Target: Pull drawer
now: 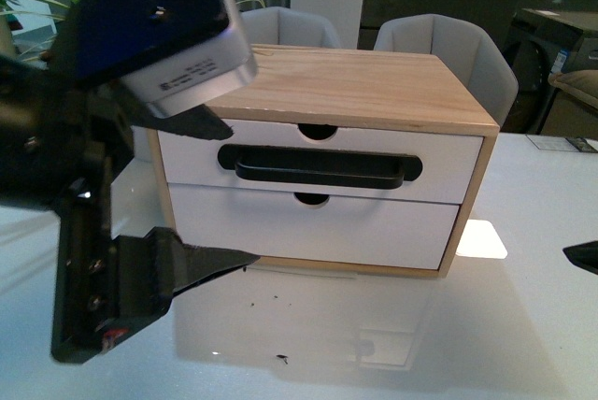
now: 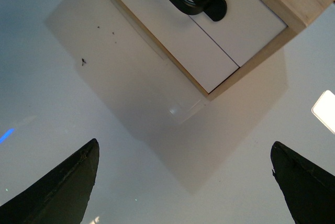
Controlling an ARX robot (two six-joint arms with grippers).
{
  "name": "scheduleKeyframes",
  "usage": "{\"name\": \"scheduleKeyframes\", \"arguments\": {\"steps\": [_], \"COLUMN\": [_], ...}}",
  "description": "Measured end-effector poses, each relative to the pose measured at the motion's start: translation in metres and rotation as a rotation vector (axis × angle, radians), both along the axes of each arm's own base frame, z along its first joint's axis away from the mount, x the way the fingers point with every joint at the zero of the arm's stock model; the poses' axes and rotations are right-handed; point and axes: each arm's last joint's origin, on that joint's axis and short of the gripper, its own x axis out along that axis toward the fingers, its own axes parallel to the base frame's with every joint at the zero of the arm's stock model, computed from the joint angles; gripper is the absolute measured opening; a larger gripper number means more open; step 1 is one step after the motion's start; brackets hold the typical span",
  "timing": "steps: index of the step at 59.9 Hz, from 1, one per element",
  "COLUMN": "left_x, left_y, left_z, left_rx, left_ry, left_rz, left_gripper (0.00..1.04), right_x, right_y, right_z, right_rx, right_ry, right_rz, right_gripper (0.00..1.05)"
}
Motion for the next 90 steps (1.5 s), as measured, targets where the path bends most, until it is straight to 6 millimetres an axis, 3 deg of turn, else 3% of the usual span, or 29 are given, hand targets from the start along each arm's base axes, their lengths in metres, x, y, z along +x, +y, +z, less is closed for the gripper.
{"name": "scheduleKeyframes", "arguments": {"steps": [15, 37, 66, 90], "left_x": [0.039, 0.083, 0.101, 0.106], "left_y": [-0.022, -0.037, -0.036, -0.034], "left_z": [0.005, -0.007, -0.027, -0.037], "left_rx": [0.171, 0.332, 0.396, 0.387], "left_ry": [-0.002, 0.025, 0.050, 0.062], "left_rz": [-0.074, -0.107, -0.089, -0.100], "left_gripper": [0.97, 0.97, 0.97, 0.97], "right_x": [0.025, 0.055, 0.072, 0.099], "right_y": [0.017, 0.038, 0.050, 0.064], "right_z": [0.002, 0.000, -0.004, -0.023], "right_rx": [-0.053, -0.048, -0.015, -0.011], "right_ry": [0.016, 0.048, 0.057, 0.056], "right_rz": [0.124, 0.230, 0.287, 0.299], "right_gripper": [0.96, 0.96, 0.96, 0.96]}}
